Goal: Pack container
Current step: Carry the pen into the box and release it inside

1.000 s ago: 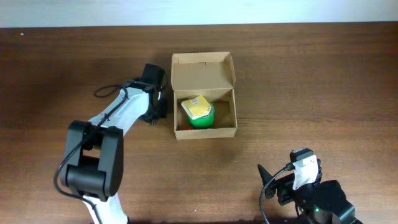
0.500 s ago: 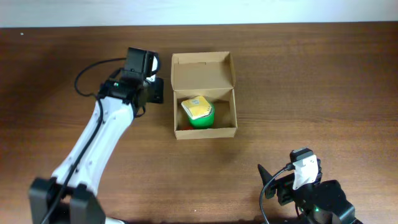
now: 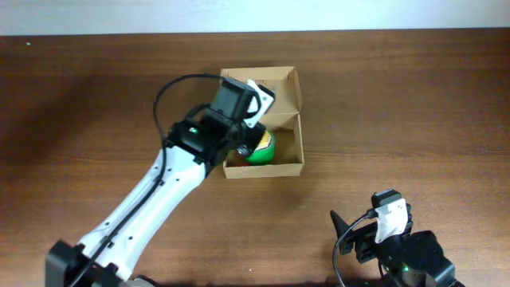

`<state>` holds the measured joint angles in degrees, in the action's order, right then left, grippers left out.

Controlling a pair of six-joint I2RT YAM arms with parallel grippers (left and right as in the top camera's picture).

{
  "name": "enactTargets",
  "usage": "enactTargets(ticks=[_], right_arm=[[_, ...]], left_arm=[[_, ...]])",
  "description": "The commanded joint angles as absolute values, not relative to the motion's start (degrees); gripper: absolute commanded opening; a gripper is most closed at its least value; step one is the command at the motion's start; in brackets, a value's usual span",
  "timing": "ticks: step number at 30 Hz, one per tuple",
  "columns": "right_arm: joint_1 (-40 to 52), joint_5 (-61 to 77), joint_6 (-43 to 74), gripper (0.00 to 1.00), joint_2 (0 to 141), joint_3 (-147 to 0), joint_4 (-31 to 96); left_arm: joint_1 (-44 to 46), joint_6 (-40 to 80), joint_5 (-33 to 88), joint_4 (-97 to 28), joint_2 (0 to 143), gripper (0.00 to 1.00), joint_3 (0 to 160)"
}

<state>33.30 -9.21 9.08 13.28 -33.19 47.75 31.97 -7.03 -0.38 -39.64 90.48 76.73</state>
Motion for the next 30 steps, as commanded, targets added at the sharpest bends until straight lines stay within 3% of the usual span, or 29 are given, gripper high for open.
enactTargets(ticks=[1, 10, 30], right_arm=[[33.1, -10.1, 9.5, 0.99, 12.8, -33.0, 47.6], [33.1, -10.1, 9.5, 0.99, 12.8, -33.0, 47.6], [33.1, -10.1, 9.5, 0.99, 12.8, -33.0, 47.6]], left_arm=[[33.7, -10.1, 0.3, -39.4, 94.6, 0.02, 77.8], [36.4, -16.3, 0.2, -39.5, 99.6, 0.02, 77.8], [37.1, -16.8, -0.8, -44.6, 100.4, 0.02, 77.7]])
